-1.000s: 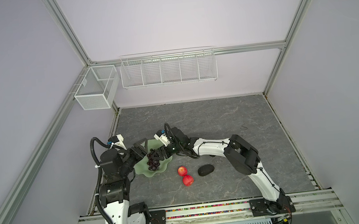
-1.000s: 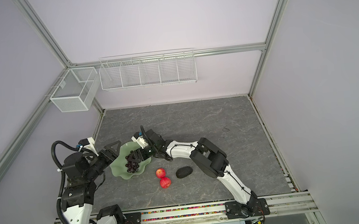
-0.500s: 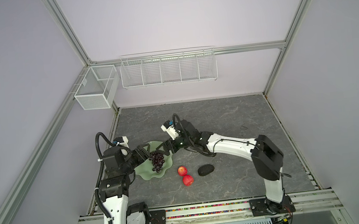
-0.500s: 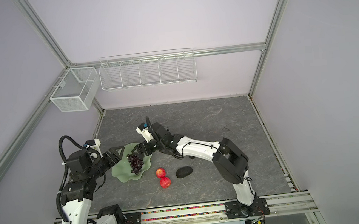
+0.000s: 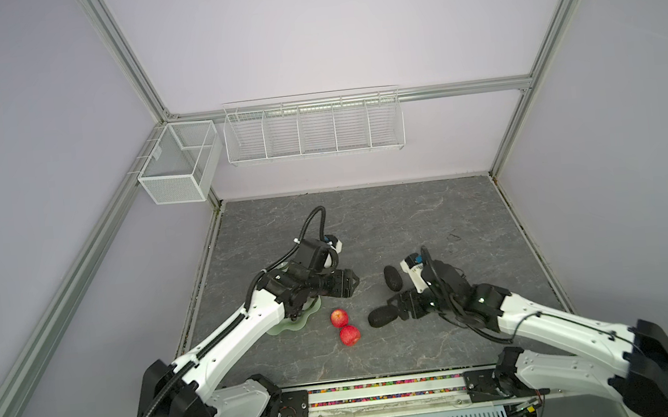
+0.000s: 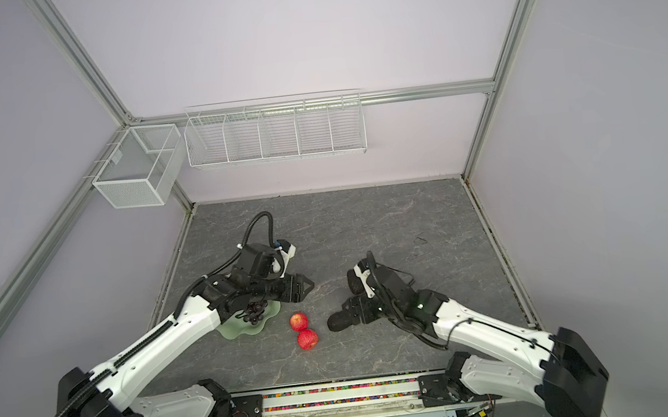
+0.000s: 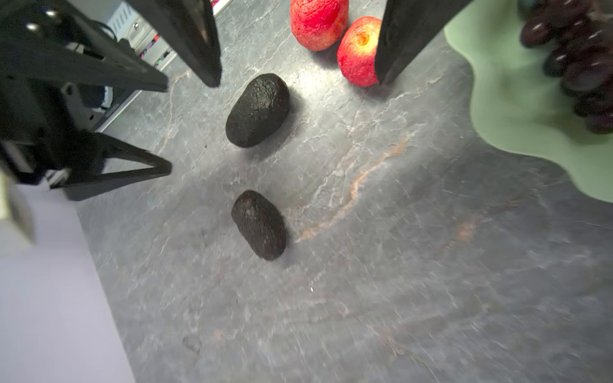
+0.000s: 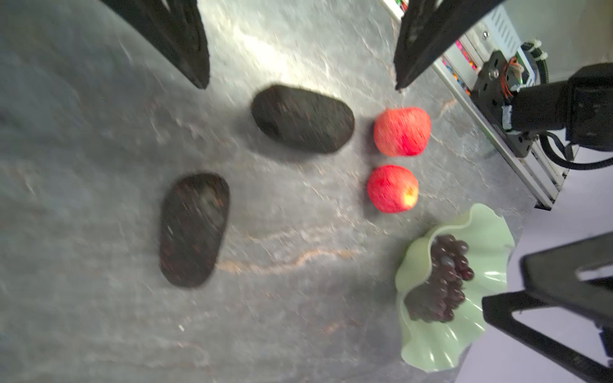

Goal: Place and organize the fake fruits in the fruit bowl
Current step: 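Release the grapes and withdraw both grippers toward the avocados, then grasp the avocado nearest the robot with the left gripper and carry it to the bowl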

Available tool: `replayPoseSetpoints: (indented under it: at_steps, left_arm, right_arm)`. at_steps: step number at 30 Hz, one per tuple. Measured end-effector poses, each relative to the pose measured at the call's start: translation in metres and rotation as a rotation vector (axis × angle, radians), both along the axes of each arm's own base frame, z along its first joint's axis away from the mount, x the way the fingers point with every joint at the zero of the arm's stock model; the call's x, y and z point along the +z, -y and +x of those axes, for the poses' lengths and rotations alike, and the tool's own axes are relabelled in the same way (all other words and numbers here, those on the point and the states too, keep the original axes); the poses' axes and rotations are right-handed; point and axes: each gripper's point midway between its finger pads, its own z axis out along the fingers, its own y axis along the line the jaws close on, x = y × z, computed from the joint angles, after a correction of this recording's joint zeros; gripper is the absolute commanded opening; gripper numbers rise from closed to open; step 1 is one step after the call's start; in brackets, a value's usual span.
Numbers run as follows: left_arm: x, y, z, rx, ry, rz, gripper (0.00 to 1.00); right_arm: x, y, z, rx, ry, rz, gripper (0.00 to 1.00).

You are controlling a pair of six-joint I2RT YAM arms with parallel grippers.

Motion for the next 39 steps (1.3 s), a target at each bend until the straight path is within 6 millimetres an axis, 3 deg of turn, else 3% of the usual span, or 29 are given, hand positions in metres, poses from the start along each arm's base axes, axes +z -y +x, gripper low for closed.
replayPoseSetpoints:
  at_steps: [3, 7, 12, 14, 23, 28, 31, 36, 39]
  left_arm:
    - [-0.021, 0.023, -0.02, -0.158, 0.008, 0.067, 0.8]
    - [-0.048, 0.05, -0.042, -0.326, 0.018, 0.13, 0.8]
    - [-0.09, 0.064, -0.044, -0.417, 0.025, 0.24, 0.78]
    - [-0.098, 0.066, -0.043, -0.434, 0.03, 0.259, 0.78]
    - [-0.104, 0.082, -0.037, -0.501, 0.066, 0.254, 0.73]
    - [-0.115, 0.091, -0.046, -0.556, 0.05, 0.263, 0.69]
    - [-0.123, 0.091, -0.049, -0.571, 0.047, 0.288, 0.64]
    - [-0.131, 0.09, -0.049, -0.571, 0.048, 0.314, 0.4]
    - [-0.126, 0.092, -0.045, -0.552, 0.07, 0.306, 0.37]
  right_arm:
    - [-0.001, 0.029, -0.026, -0.044, -0.001, 0.046, 0.88]
    - [-0.004, 0.051, -0.048, -0.071, -0.005, 0.107, 0.88]
    - [-0.009, 0.068, -0.059, -0.089, -0.029, 0.073, 0.88]
    - [-0.011, 0.071, -0.06, -0.093, -0.036, 0.056, 0.88]
    - [-0.012, 0.077, -0.059, -0.11, -0.031, 0.028, 0.88]
    - [-0.005, 0.079, -0.056, -0.117, -0.011, 0.024, 0.88]
    - [-0.001, 0.078, -0.055, -0.115, -0.002, 0.017, 0.88]
    - [-0.001, 0.075, -0.051, -0.097, 0.0, -0.025, 0.88]
    - [0.005, 0.071, -0.046, -0.082, 0.011, -0.048, 0.88]
